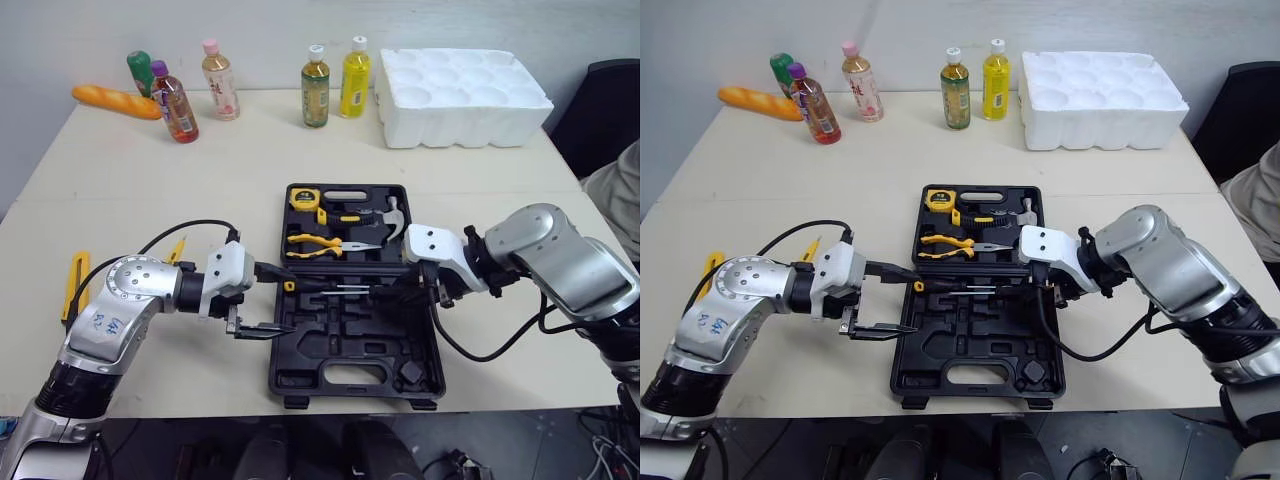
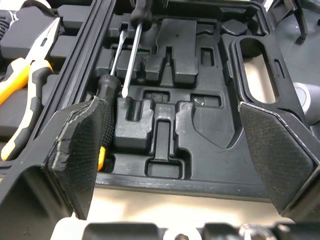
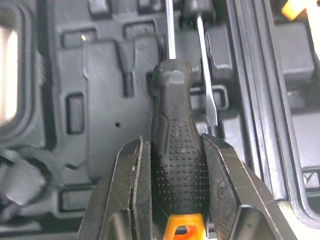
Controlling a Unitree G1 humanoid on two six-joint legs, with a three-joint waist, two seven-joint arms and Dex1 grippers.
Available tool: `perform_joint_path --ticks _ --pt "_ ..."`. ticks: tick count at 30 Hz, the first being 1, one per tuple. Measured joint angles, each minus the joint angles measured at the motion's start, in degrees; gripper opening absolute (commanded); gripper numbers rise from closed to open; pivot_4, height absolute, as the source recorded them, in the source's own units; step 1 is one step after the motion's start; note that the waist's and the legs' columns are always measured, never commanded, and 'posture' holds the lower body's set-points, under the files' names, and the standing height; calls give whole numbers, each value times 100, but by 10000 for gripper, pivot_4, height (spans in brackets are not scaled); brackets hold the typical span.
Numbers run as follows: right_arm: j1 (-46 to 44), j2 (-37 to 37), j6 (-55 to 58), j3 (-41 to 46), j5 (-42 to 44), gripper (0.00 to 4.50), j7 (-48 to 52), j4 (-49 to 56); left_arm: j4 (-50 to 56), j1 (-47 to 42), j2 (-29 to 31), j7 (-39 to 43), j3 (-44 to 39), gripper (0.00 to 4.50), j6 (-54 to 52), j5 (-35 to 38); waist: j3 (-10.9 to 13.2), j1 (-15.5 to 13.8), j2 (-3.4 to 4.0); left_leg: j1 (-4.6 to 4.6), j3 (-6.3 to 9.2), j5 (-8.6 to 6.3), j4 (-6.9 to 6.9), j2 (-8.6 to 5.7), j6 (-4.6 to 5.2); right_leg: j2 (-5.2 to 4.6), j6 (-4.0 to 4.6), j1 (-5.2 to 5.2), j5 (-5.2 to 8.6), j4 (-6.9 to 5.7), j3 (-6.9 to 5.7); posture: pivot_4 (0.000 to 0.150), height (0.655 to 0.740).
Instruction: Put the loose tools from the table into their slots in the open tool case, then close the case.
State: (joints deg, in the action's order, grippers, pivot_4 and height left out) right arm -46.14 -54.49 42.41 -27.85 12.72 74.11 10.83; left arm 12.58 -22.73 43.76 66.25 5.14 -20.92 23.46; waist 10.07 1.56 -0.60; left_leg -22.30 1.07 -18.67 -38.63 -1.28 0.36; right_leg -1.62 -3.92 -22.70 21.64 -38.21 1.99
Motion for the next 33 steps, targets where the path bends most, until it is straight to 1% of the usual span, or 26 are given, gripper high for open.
perform_joint_path --ticks 6,15,16,17,18,19,21,22,25,27,29,30,31,32,33 --pt "33 228 -95 -109 -248 10121 12 -23 -7 -134 -17 5 0 45000 1 -9 0 2 0 0 0 0 -7 0 0 1 0 -1 0 -25 0 1500 7400" --pt "90 327 -73 -106 -313 10121 6 21 -8 -134 -32 2 0 45000 0 -14 0 2 0 0 0 0 -9 0 0 1 0 -1 0 -31 0 1500 7400" --pt "90 329 -50 -101 -311 20360 9 33 -8 -134 -35 0 0 45000 -1 -14 0 2 0 0 0 0 -9 0 0 1 0 -1 0 -32 0 1500 7400" --pt "89 341 68 -92 -279 23758 25 63 -7 -134 -44 -6 0 45000 -5 -13 0 1 0 0 0 0 -10 0 0 1 0 -1 0 -33 0 1500 7400" --pt "89 346 149 -78 -236 28767 30 69 -6 -134 -51 -10 0 45000 -9 -13 0 0 0 -1 0 0 -11 0 0 1 0 -1 0 -33 0 1500 7400" --pt "88 356 217 -43 -188 32488 33 70 -5 -134 -53 -15 0 45000 -13 -13 0 0 0 -1 0 0 -12 0 0 1 0 -1 0 -33 0 1500 7400" --pt "86 401 278 134 -89 43056 18 72 17 -134 -57 -21 1 45000 -19 -13 0 1 0 -1 0 0 -12 0 0 1 0 -1 0 -33 0 1500 7400" --pt "87 424 266 242 -27 44433 5 73 46 -134 -63 -29 2 45000 -33 -10 0 1 0 -1 0 0 -12 0 0 1 0 -1 0 -34 0 1500 7400" --pt "249 616 20 732 208 44433 -43 73 211 -145 -118 -56 7 45000 -126 12 0 -4 0 -1 0 0 -13 0 0 1 0 0 0 -34 -1 1500 7400" --pt "520 978 -185 1144 458 44433 -206 70 259 -185 -159 -58 25 45000 -147 30 -1 0 -2 -1 0 -1 -15 0 0 2 0 2 0 -38 -1 1500 7400" --pt "997 1439 -539 1569 807 44433 -332 49 260 -178 -232 -50 61 45000 -140 31 -2 -5 -3 -1 1 -1 -18 0 0 3 0 4 0 -42 -2 1500 7400" --pt "1228 1560 -701 1625 906 40666 -366 -3 251 -169 -239 -38 86 45000 -136 29 -2 -4 -3 -4 0 -1 -23 0 1 3 0 3 0 -43 -2 1500 7400" --pt "1301 1596 -743 1652 926 39419 -382 -21 248 -169 -239 -36 88 45000 -136 28 -2 -4 -3 -5 0 -1 -27 -1 1 2 0 3 0 -44 -2 1500 7400" --pt "1359 1641 -777 1702 942 36529 -420 -44 247 -170 -240 -35 89 45000 -137 27 -2 -1 -3 -5 0 -2 -30 0 2 2 0 3 0 -45 -2 1500 7400" --pt "1446 1726 -873 1809 971 31728 -504 -119 247 -179 -247 -35 94 45000 -140 27 -2 5 -3 -4 0 -2 -34 0 3 2 -1 5 0 -47 -1 1500 7400"
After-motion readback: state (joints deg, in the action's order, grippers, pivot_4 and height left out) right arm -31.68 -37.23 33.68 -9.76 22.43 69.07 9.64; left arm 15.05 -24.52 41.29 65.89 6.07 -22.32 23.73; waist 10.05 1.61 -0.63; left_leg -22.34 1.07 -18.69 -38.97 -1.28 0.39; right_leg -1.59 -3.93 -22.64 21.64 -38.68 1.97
